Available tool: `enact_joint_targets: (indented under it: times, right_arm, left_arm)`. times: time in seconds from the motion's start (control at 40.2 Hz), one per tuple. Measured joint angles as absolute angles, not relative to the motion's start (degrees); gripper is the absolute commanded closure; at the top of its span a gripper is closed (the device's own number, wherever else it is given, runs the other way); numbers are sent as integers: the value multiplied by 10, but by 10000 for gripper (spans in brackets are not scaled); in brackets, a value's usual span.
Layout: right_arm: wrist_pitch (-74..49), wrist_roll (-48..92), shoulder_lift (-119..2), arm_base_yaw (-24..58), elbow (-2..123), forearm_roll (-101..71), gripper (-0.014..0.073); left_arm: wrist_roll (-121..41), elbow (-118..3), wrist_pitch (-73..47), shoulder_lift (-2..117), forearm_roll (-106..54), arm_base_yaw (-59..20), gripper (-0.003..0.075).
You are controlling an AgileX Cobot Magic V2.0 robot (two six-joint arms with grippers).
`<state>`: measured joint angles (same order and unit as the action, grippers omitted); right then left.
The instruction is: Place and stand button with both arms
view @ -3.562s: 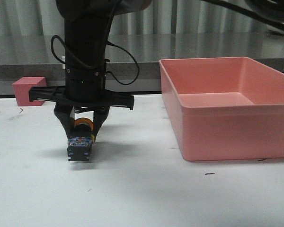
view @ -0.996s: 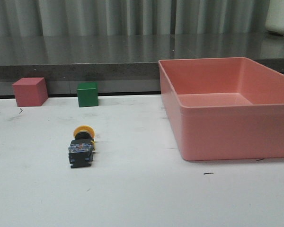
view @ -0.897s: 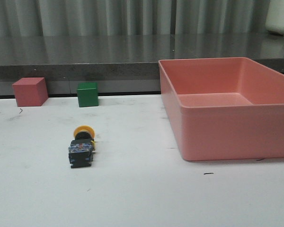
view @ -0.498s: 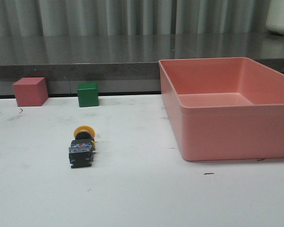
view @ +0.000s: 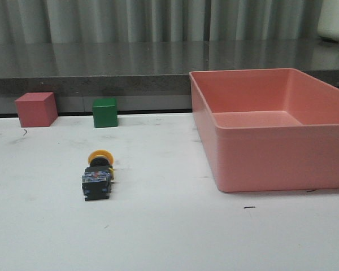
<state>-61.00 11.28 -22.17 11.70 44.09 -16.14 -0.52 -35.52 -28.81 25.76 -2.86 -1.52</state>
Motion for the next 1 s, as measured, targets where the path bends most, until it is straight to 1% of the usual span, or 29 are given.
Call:
enact_joint_targets:
  times: [0.324, 0.548, 0.722, 0.996]
  right_arm:
    - [-610, 113, -222, 117, 441, -161, 138]
    - [-610, 113, -222, 117, 441, -161, 138]
    - [-610, 112, -222, 117, 441, -161, 138]
    - [-610, 112, -222, 117, 441, -161, 138]
  left_arm:
    - [-5, -355, -287, 258, -29, -15, 158]
    - [-5, -355, -253, 258, -40, -15, 158]
    - [-5, -355, -252, 260, -50, -15, 158]
    - [-5, -413, -311, 300, -51, -15, 158]
